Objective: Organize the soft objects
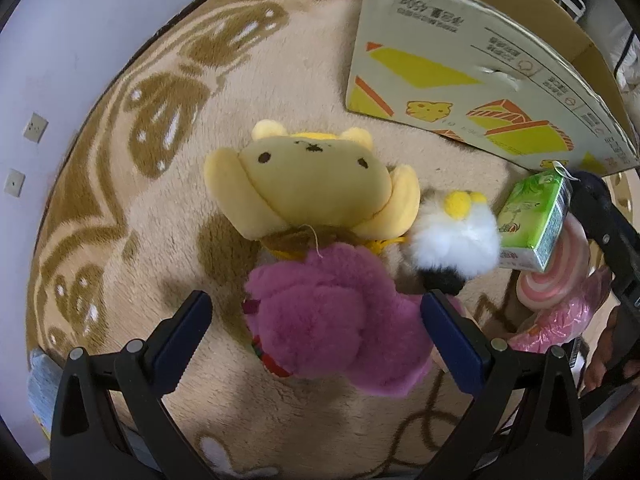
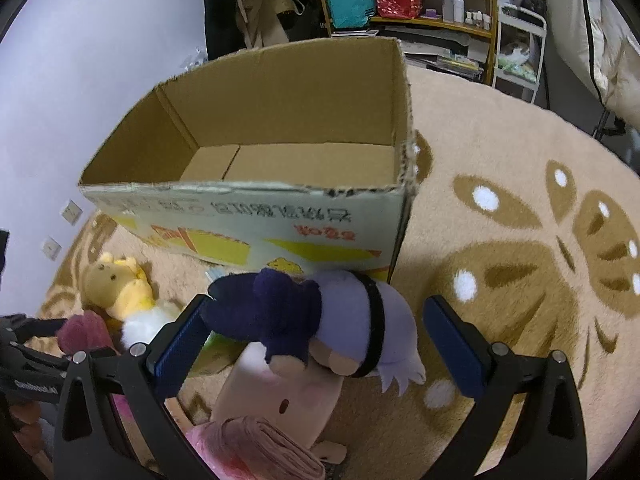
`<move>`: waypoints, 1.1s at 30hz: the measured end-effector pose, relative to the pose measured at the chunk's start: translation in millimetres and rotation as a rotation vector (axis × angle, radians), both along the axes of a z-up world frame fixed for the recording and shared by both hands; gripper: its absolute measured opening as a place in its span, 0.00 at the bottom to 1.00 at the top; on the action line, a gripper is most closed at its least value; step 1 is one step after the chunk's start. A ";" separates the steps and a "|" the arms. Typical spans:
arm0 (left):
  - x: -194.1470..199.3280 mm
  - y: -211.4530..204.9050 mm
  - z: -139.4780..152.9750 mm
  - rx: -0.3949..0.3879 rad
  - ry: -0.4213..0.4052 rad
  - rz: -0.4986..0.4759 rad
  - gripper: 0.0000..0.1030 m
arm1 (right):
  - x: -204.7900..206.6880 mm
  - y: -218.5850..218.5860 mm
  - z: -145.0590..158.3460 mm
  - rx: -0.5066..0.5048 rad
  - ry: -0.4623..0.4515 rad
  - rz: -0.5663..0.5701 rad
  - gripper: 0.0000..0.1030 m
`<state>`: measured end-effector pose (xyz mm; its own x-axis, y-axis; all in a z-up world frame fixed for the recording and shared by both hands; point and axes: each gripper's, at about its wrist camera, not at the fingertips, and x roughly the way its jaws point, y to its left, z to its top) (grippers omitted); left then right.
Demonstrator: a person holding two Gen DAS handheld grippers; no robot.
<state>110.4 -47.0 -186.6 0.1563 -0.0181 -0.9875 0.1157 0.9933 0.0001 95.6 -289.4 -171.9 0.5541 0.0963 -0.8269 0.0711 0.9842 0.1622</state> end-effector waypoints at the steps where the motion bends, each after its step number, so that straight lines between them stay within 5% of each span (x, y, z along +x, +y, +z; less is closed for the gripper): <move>1: 1.2 0.9 -1.3 -0.007 0.007 0.009 1.00 | 0.3 2.5 -0.7 -0.016 0.001 0.009 1.00; 9: 9.5 11.9 -10.8 -0.064 0.061 0.068 1.00 | 1.6 -2.7 -4.8 0.012 0.017 -0.006 0.98; 19: 19.5 12.2 -17.3 -0.165 0.093 0.101 0.68 | -0.9 -4.9 -0.2 -0.004 -0.003 -0.008 0.84; 33: -0.9 -4.5 17.4 -0.081 -0.029 0.053 0.60 | -12.4 -3.9 6.5 0.005 -0.031 0.002 0.81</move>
